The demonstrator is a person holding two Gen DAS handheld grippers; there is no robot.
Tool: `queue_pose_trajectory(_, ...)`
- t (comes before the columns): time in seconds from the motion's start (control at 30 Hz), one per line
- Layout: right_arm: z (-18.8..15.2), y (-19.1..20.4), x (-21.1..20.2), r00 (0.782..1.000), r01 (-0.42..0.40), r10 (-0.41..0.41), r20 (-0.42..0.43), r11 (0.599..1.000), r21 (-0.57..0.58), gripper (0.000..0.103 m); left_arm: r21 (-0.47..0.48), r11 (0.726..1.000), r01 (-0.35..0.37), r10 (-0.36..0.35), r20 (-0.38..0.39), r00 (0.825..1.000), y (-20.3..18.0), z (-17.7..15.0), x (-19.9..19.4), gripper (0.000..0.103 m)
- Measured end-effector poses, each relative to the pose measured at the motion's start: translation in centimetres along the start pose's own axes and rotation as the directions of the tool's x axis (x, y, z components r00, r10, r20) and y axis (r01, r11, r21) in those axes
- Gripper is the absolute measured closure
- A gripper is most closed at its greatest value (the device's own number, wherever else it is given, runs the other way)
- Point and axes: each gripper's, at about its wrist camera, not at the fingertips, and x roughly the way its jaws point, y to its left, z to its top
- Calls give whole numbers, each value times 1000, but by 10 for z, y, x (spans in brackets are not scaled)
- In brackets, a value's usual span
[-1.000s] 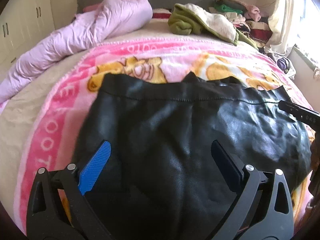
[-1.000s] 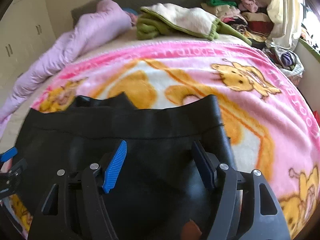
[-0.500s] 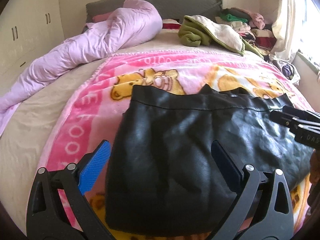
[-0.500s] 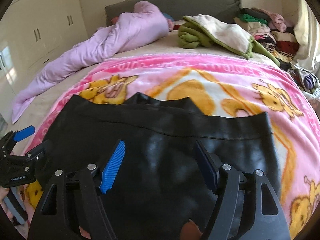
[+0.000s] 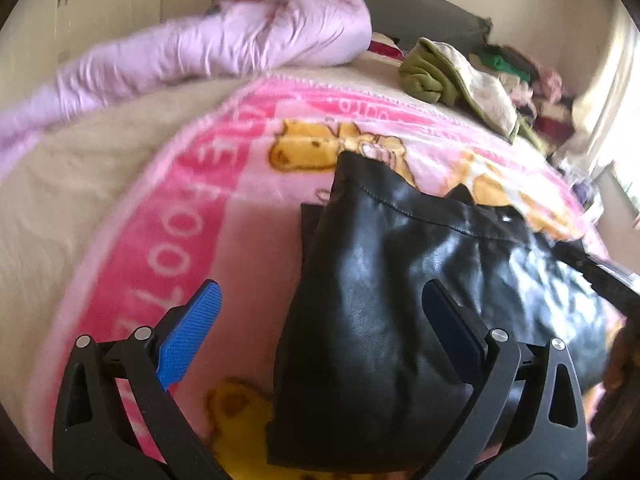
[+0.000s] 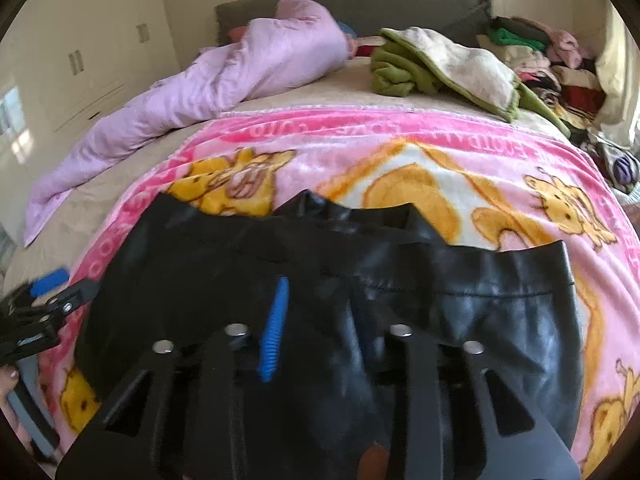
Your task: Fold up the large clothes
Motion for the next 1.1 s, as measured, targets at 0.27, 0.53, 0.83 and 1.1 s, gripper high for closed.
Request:
queue_pose_trajectory(0.27,7,-5,56,993,17,-11,-121,999,47,99,-20,999,39,-41,-112,993,1,-11,30,9)
queue_pose_trajectory(0.53,-2,-11,91,978,44,-27,-205,996,75,103,-147,973,176,-196,-135,971,11,-22,50,32)
queue_pose_trajectory(0.83,-1,-15,50,991,-72,82,-104,992,104,99,-98,980,175,-186,-117,976,1,-24,40,47)
queue_pose_trajectory(1.1,-32,10,-3,991,-102,101,-85,995,-5,99,-76,982,172,-180,-116,977,-2,-21,38,53)
